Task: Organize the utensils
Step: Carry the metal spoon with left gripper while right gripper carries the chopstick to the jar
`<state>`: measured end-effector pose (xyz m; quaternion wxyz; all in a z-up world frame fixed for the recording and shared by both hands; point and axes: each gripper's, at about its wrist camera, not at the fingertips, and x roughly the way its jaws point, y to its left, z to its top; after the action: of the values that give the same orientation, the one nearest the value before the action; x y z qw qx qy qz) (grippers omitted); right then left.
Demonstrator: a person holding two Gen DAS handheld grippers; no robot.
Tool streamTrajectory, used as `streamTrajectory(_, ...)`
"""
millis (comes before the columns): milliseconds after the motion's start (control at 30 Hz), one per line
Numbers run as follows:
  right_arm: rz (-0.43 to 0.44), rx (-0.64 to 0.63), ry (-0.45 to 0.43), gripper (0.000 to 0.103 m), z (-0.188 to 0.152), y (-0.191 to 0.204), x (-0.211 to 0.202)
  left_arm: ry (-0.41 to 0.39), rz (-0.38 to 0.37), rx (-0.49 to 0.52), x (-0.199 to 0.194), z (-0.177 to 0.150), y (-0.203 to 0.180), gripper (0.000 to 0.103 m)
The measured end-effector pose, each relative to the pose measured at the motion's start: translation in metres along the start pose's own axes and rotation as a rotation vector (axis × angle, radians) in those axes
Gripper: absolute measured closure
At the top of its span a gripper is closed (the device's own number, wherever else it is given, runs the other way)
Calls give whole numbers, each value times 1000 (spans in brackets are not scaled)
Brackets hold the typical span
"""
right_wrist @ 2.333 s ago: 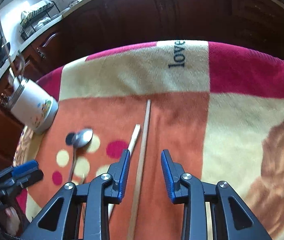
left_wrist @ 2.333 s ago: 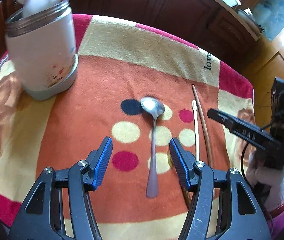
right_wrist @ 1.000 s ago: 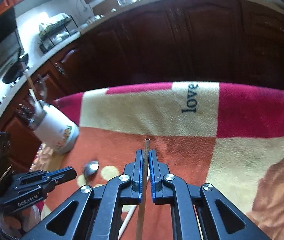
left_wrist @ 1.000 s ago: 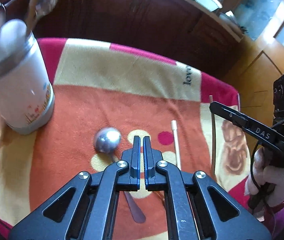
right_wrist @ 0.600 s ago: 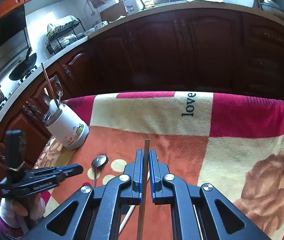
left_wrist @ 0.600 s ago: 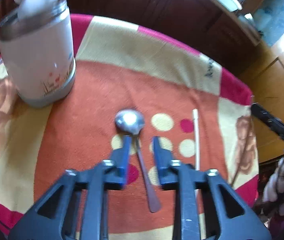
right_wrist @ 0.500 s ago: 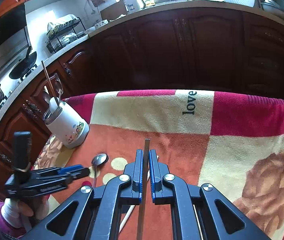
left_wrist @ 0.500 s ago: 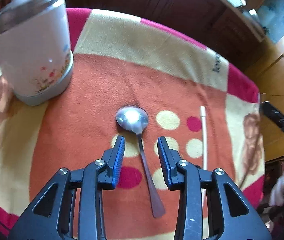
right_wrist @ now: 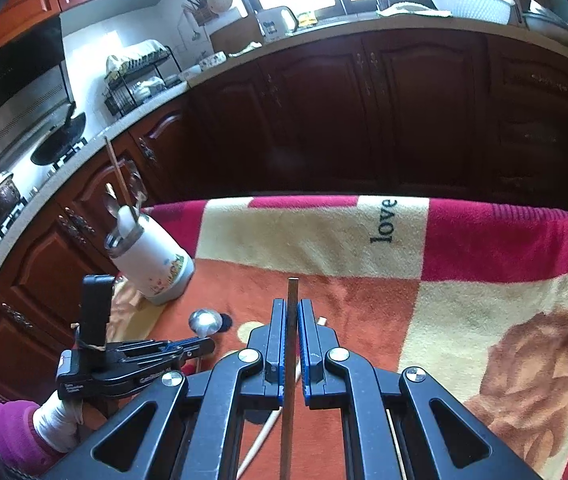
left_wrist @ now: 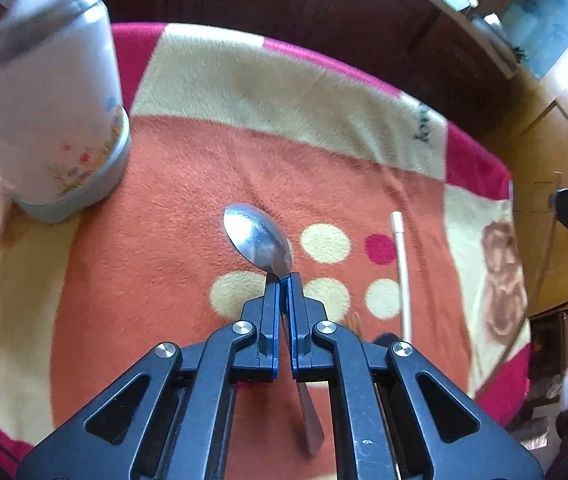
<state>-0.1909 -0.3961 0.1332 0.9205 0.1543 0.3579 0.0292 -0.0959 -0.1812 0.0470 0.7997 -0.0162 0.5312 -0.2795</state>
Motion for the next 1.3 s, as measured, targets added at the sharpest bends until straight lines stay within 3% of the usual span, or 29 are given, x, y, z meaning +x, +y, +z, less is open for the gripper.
streamTrajectory(300, 8, -45, -43, 98, 2, 24, -24, -136, -45, 36, -70, 4, -6, 103)
streamTrajectory(733, 41, -150, -120, 98, 17, 65, -59, -253, -59, 56, -137, 10, -4, 103)
streamTrajectory(967, 66, -196, -162, 98, 39, 89, -62, -313, -39, 32, -164, 17, 8, 103)
streamTrajectory(1300, 111, -287, -185, 98, 75, 140, -46, -417, 41, -42, -208, 47, 57, 103)
